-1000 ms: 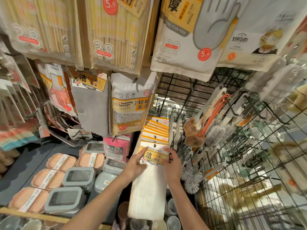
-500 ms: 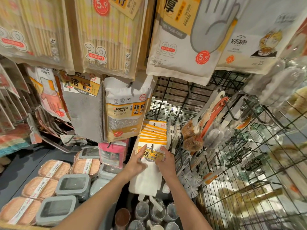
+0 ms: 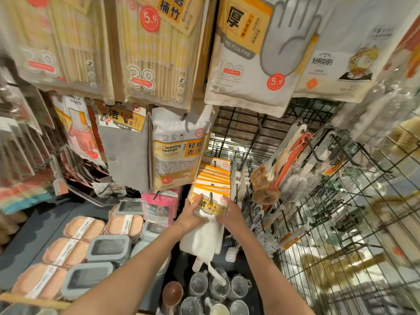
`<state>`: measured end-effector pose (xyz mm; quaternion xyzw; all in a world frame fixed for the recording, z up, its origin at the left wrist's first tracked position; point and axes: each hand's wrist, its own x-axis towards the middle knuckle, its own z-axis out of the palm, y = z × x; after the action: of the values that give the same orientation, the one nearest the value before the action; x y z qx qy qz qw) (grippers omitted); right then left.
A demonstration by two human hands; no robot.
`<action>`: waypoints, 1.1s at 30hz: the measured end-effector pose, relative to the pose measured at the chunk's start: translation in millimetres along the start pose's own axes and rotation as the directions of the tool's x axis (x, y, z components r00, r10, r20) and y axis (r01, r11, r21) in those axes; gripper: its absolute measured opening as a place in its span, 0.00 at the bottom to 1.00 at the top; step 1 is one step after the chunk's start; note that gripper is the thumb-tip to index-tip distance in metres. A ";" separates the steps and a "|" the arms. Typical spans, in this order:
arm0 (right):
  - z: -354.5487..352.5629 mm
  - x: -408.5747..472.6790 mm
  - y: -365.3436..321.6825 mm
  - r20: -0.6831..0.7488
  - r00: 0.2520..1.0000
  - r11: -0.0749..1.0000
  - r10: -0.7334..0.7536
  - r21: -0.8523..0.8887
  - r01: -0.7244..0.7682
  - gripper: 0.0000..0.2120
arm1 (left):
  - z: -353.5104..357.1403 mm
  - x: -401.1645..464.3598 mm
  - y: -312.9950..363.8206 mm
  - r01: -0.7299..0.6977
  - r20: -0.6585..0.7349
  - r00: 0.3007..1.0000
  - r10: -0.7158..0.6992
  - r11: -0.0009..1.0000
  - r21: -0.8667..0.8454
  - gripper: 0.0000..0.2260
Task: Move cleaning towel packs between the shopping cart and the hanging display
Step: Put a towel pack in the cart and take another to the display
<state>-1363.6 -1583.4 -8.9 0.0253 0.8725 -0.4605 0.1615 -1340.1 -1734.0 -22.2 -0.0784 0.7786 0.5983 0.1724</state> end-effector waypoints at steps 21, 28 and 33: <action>104.9 -155.7 -68.7 0.473 0.662 0.601 -0.581 -0.299 0.741 0.28 | -46.1 -260.2 -64.1 0.249 -0.744 0.668 0.035 0.930 0.268 0.26; 239.8 -249.1 -122.1 0.711 0.333 0.305 -0.619 -0.174 0.936 0.30 | -96.5 -422.7 -119.2 0.504 -0.938 0.345 -0.038 0.850 0.151 0.26; 341.6 -336.0 -149.4 0.795 0.083 0.132 -0.601 -0.004 0.991 0.31 | -118.2 -533.6 -172.5 0.520 -0.981 0.103 -0.163 0.849 -0.087 0.25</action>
<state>-986.1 -1911.4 33.5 -0.6979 0.6853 -0.1586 0.1346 -808.8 -1939.1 41.7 -0.5906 0.7423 0.2355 -0.2114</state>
